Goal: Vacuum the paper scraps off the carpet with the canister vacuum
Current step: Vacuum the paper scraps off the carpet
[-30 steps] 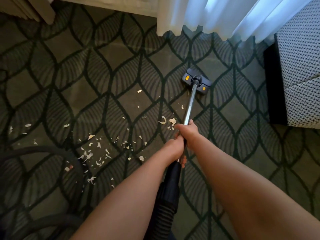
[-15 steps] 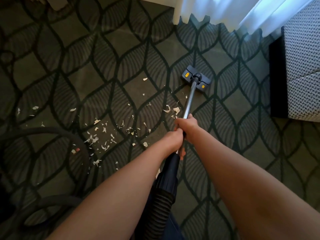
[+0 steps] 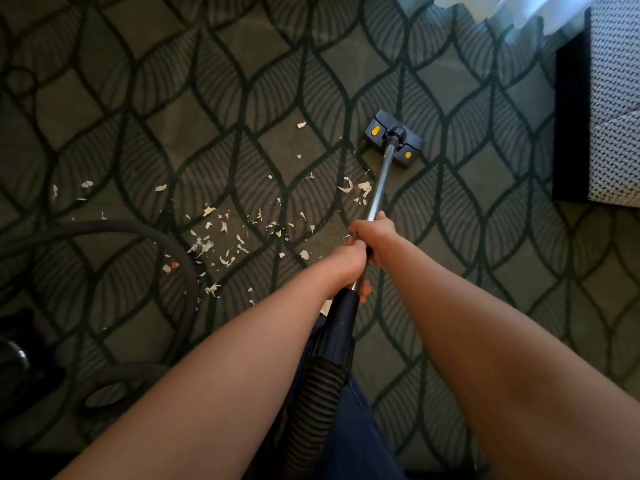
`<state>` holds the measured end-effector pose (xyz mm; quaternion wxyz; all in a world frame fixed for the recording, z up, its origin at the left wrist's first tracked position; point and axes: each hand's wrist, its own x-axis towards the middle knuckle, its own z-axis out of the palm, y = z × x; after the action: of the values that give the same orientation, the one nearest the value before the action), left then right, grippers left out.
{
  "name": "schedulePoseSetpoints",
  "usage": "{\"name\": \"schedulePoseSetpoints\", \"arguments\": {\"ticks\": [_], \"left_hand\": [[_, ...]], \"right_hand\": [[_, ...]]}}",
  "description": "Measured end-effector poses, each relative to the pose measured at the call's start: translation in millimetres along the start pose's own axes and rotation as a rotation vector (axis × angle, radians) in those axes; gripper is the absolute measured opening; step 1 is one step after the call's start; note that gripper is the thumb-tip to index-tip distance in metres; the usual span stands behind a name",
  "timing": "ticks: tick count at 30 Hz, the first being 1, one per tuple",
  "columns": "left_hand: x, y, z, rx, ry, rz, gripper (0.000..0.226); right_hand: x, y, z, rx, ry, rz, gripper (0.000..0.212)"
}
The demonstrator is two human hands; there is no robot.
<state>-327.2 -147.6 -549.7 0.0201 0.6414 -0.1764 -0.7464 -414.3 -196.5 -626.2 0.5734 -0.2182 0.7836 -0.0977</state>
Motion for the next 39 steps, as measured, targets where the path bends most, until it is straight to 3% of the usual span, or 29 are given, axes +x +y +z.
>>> {"name": "schedulePoseSetpoints", "arguments": {"ticks": [5,14,22,29,39], "left_hand": [[-9,-17,-11,0.014,-0.006,-0.004,0.046],[-34,-39,-30,0.054,-0.009,-0.023,0.047],[-57,-69,-43,0.054,-0.011,-0.057,0.054],[-80,-88,-49,0.073,-0.008,-0.083,0.058],[-112,-108,-59,0.053,-0.02,-0.119,0.058]], "right_hand": [[-12,10,15,-0.036,0.005,0.002,0.044],[-42,21,40,-0.007,0.022,0.034,0.034],[-79,37,57,0.043,-0.042,0.068,0.062],[-107,49,65,0.045,-0.086,0.119,0.038],[-133,63,81,0.046,-0.13,0.171,0.04]]}}
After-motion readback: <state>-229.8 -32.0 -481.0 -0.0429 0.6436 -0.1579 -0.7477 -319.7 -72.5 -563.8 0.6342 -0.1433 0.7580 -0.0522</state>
